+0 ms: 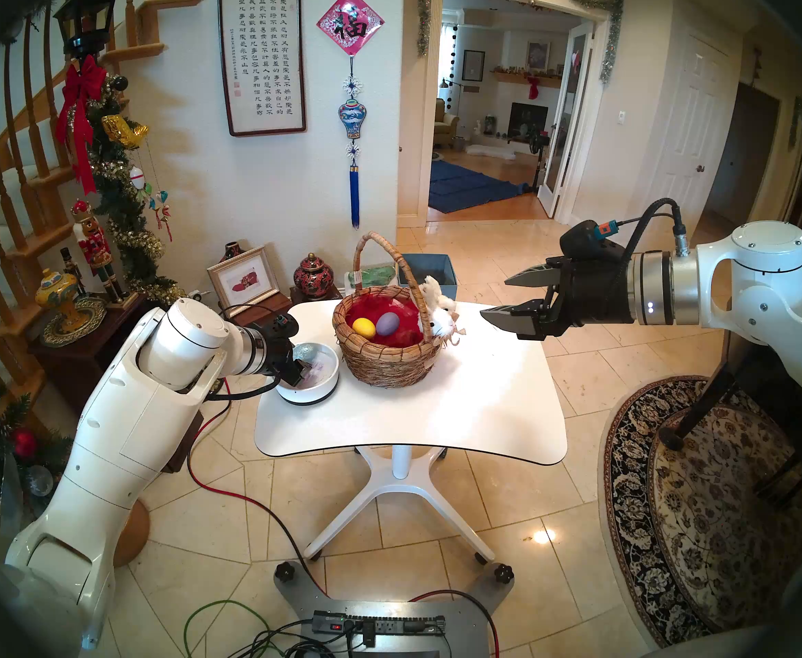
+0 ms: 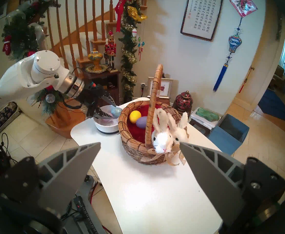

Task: Put easter egg into basket

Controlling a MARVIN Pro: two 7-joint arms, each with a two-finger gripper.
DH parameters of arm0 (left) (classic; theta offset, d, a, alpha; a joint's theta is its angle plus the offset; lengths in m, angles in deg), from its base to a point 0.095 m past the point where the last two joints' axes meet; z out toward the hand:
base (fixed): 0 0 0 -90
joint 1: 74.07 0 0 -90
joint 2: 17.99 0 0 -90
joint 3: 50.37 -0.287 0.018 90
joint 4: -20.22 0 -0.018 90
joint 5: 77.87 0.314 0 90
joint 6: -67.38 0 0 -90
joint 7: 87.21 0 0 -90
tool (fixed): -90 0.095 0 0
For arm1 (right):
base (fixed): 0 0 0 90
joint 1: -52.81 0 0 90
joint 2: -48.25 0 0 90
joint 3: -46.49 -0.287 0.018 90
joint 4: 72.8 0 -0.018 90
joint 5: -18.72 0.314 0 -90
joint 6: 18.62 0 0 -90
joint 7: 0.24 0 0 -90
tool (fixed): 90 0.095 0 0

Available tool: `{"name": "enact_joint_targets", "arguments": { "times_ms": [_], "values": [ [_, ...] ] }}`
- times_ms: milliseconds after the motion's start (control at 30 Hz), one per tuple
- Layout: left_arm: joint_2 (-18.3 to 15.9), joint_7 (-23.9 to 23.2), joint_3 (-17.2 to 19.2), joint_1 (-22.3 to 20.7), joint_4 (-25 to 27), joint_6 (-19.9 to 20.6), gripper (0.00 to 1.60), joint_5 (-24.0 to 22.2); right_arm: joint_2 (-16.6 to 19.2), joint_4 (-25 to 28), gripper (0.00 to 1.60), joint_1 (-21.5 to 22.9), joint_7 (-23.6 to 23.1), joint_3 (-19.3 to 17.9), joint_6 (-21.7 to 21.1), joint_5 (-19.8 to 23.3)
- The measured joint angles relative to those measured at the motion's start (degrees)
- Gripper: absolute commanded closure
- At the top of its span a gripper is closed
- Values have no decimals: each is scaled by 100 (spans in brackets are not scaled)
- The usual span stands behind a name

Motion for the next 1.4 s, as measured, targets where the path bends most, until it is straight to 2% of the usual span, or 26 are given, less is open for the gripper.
{"name": "enact_joint_targets", "arguments": {
  "times_ms": [67,100,200,933,1400],
  "values": [
    [2,-11,5,1,-6,-12,48,-4,0,0,0,0,0,0,0,0],
    [2,-16,10,1,-9,-20,75,-5,0,0,0,0,0,0,0,0],
    [3,-22,27,5,-9,-31,83,-13,0,0,0,0,0,0,0,0],
    [-62,-114,463,178,458,-52,82,-291,0,0,0,1,0,2,0,0],
    [25,-251,971,292,1261,35,82,-646,0,0,0,1,2,7,0,0]
  ]
}}
